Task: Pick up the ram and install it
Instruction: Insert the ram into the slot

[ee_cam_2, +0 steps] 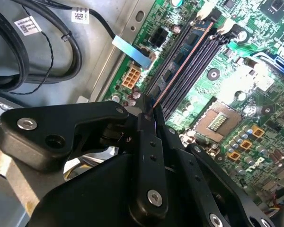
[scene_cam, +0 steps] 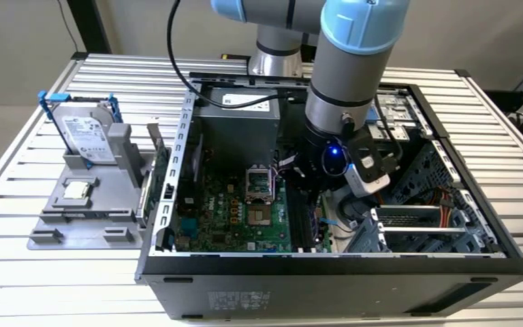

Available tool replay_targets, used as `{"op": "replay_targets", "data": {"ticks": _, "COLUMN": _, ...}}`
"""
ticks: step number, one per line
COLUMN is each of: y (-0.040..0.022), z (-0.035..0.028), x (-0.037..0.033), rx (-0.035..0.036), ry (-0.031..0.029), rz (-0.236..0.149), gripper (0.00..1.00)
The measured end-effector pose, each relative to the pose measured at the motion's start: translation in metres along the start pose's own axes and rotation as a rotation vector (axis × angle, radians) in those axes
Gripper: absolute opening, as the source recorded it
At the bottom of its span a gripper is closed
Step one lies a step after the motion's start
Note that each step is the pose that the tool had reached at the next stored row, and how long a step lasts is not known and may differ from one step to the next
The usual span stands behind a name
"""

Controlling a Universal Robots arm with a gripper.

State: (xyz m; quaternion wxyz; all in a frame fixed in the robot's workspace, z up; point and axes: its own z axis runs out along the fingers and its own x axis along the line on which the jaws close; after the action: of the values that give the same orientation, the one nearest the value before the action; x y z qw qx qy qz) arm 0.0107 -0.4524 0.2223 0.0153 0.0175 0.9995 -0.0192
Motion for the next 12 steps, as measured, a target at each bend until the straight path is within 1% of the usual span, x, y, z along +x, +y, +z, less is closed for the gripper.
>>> {"op": "replay_targets", "data": {"ticks": 7, "y": -0.0004, "z": 0.0016, "x": 0.0009, "rx": -0.0010, "ry": -0.0006, "rz": -0.017, "gripper": 0.00}}
{"op": "replay_targets", "data": {"ticks": 12, "y": -0.0004, "z": 0.0039, "x": 0.0011, "rx": -0.0003, "ry": 0.0013, "rz": -0.018, "gripper": 0.00}}
